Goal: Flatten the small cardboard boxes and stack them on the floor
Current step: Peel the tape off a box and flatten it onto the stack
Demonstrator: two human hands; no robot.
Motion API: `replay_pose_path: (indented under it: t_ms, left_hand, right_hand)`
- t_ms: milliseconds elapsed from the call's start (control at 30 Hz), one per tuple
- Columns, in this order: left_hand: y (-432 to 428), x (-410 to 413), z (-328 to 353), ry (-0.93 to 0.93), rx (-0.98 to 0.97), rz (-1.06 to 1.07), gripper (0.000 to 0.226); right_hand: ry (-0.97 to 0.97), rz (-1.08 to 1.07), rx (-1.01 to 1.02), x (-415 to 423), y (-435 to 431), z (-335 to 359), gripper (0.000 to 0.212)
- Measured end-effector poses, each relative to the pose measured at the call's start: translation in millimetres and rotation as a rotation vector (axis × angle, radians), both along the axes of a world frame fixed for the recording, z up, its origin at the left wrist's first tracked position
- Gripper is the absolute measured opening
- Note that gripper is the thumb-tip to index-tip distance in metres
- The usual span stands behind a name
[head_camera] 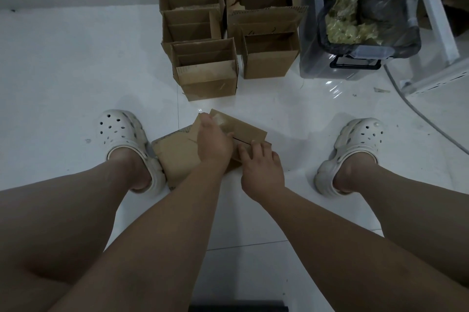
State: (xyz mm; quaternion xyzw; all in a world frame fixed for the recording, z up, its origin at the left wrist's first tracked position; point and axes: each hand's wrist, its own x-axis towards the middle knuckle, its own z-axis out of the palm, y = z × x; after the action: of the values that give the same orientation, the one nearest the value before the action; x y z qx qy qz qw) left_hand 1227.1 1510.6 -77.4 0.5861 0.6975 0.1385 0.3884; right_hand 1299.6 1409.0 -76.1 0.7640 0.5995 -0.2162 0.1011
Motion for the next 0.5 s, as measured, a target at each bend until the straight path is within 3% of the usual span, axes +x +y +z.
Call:
replay_pose_path:
  t_ms: [267,400,500]
  left_hand:
    - [-1,-9,-3,0.123,-0.03,-0.184,0.037]
    - [-11,-13,-2,0.318,0.136,-0.229,0.025]
    - [-18,-16,-3,0.289,0.177,-0.21,0.032]
  right_hand:
    - [0.011,0.021,0.056,0,-1,1,0.059]
    - [0.014,0.012,0.053,0,-1,-1,0.057]
    - [0.021,0.007,0.069,2,-2,-1,0.052]
